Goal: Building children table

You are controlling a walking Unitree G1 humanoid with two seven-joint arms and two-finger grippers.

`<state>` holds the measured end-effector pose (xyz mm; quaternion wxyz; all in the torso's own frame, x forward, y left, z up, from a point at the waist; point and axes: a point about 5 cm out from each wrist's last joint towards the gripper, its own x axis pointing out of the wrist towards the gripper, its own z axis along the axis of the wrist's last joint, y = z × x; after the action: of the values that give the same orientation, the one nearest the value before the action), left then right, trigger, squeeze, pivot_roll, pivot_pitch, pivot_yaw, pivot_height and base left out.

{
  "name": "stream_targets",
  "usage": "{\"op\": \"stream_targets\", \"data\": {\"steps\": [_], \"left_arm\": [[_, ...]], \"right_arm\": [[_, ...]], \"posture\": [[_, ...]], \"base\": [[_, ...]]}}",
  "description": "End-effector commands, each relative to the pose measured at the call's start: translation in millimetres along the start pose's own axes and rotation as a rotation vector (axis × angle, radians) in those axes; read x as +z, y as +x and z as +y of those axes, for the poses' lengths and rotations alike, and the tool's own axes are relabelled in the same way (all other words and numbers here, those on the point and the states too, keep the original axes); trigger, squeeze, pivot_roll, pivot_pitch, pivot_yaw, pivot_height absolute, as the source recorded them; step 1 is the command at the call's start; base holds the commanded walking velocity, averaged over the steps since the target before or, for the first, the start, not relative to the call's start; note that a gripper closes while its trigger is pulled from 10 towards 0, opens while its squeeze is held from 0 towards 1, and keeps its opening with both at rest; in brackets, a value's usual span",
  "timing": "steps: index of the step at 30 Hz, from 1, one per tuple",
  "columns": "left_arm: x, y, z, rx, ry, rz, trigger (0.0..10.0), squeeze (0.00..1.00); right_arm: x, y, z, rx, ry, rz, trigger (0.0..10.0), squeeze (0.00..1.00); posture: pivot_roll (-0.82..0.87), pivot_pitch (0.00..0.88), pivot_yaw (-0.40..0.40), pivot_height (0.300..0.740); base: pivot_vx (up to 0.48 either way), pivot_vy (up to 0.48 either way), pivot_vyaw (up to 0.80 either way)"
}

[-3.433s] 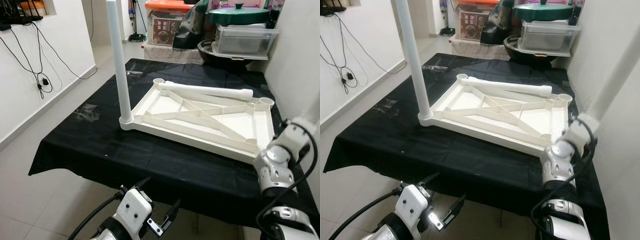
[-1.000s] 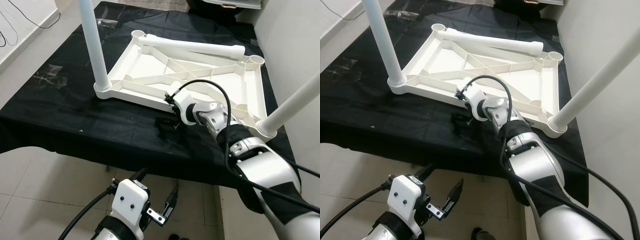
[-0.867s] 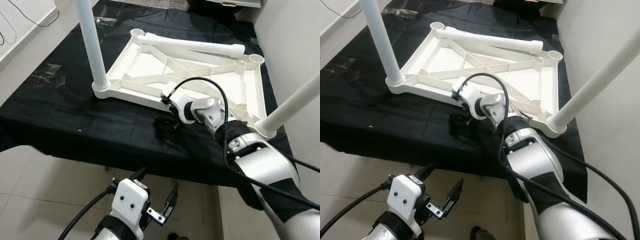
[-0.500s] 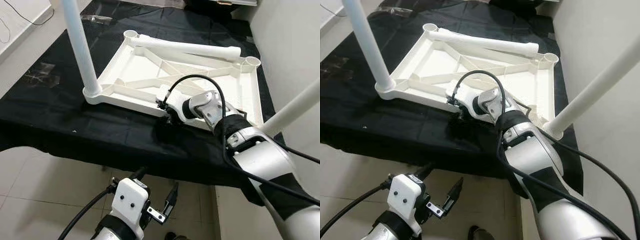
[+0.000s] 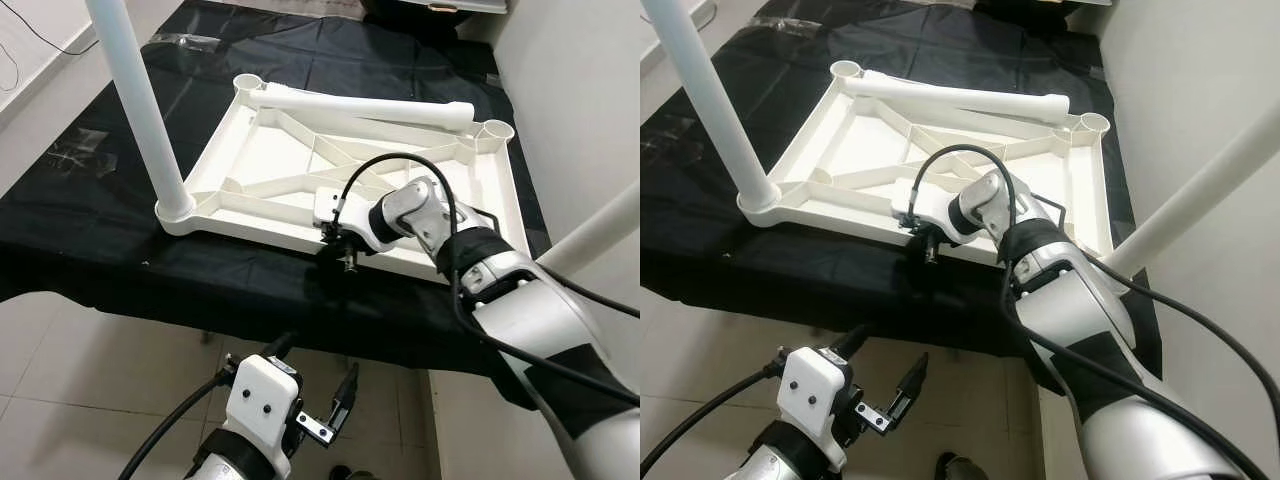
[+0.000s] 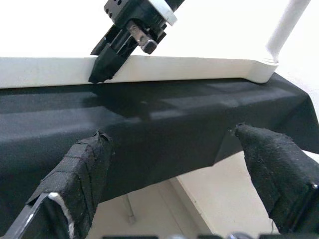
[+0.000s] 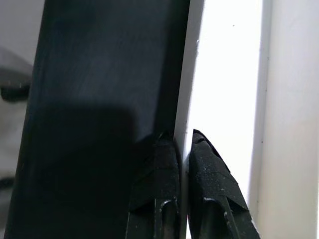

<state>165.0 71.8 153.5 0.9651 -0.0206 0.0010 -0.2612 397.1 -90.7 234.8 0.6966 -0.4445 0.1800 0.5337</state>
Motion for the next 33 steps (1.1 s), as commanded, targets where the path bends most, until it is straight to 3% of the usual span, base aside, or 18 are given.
{"op": "stream_targets", "data": {"steps": [1, 10, 12, 13, 15, 21, 26, 33], "left_arm": [[-4, -0.5, -4.4, -0.010, -0.012, 0.015, 10.0, 0.00], [-5, 0.7, -4.2, -0.010, -0.010, 0.014, 10.0, 0.00], [-5, 1.9, -3.2, -0.010, -0.010, 0.012, 10.0, 0.00], [-5, 1.9, -3.2, -0.010, -0.010, 0.012, 10.0, 0.00], [-5, 2.7, -2.2, -0.008, -0.010, 0.012, 10.0, 0.00], [-5, 2.9, -1.8, -0.009, -0.010, 0.011, 10.0, 0.00], [-5, 3.1, -1.6, -0.010, -0.009, 0.011, 10.0, 0.00], [-5, 2.8, -0.7, -0.009, -0.007, 0.012, 10.0, 0.00]], "right_arm": [[3, 3.0, 3.9, 0.057, -0.118, 0.056, 0.0, 0.00], [7, -0.6, 1.6, 0.046, -0.239, 0.079, 0.0, 0.00], [27, -0.2, 2.6, 0.045, -0.408, 0.005, 0.0, 0.00], [27, -0.2, 2.6, 0.045, -0.408, 0.005, 0.0, 0.00], [42, -0.9, 4.2, 0.032, -0.519, -0.068, 0.0, 0.00], [45, -2.0, 3.9, 0.005, -0.559, -0.092, 0.0, 0.00], [31, -3.4, 1.1, -0.045, -0.609, 0.006, 0.0, 0.00], [21, -6.6, -7.8, -0.168, -0.573, 0.072, 0.0, 0.00]], "posture": [[0.06, 0.204, -0.146, 0.740], [0.06, 0.196, -0.147, 0.740], [0.05, 0.200, -0.145, 0.740], [0.05, 0.200, -0.145, 0.740], [0.05, 0.204, -0.140, 0.740], [0.05, 0.205, -0.139, 0.740], [0.05, 0.206, -0.140, 0.740], [0.05, 0.213, -0.131, 0.740]], "base": [[0.000, 0.000, 0.00], [0.000, 0.000, 0.00], [0.000, 0.000, 0.00], [0.000, 0.000, 0.00], [0.000, 0.000, 0.00], [0.000, 0.000, 0.00], [0.000, 0.000, 0.00], [0.000, 0.000, 0.00]]}}
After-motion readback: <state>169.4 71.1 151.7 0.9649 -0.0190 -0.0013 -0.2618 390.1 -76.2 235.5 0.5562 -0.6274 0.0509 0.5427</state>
